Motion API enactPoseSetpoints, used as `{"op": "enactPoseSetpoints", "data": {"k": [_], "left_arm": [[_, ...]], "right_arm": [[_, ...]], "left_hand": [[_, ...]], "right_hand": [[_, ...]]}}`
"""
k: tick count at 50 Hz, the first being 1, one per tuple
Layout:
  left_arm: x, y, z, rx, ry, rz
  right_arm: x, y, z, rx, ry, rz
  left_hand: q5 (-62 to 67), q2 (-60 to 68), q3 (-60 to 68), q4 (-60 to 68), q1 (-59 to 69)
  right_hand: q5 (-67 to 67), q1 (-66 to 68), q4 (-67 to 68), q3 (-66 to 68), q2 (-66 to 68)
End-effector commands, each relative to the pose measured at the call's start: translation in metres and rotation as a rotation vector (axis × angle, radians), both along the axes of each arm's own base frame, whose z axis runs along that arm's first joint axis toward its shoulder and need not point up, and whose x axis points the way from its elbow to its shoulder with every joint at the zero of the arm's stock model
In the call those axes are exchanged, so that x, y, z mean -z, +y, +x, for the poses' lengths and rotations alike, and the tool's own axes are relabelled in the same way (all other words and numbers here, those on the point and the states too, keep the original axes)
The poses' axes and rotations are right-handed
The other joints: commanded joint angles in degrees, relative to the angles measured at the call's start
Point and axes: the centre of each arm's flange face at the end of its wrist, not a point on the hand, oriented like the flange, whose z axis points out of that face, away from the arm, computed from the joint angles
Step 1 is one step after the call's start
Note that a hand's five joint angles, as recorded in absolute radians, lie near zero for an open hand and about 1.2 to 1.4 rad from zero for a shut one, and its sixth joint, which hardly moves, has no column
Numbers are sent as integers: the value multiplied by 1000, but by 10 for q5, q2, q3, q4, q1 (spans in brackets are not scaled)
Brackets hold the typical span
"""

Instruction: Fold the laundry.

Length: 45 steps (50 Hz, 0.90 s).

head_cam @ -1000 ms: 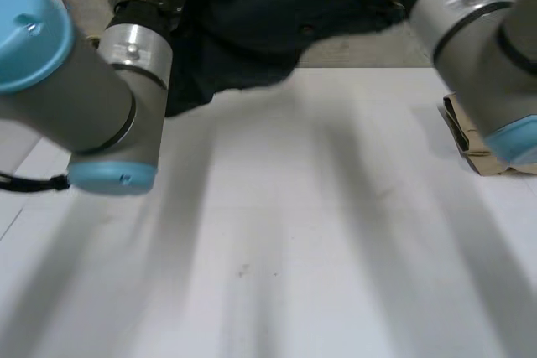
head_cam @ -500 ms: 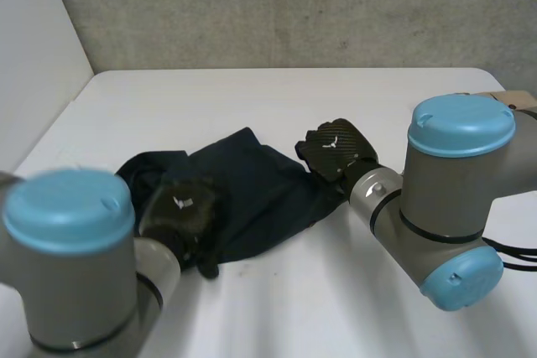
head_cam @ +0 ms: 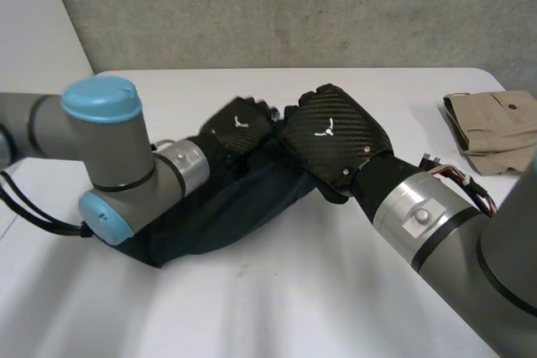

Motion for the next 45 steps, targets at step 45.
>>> {"op": "enactPoseSetpoints", "data": {"k": [45], "left_arm": [[-77, 36, 48, -301, 86, -216]], "right_arm": [[44, -121, -49, 373, -234, 750]], "left_hand": [[596, 592, 598, 597, 586]], "right_hand": [[-469, -357, -486, -481, -482]]}}
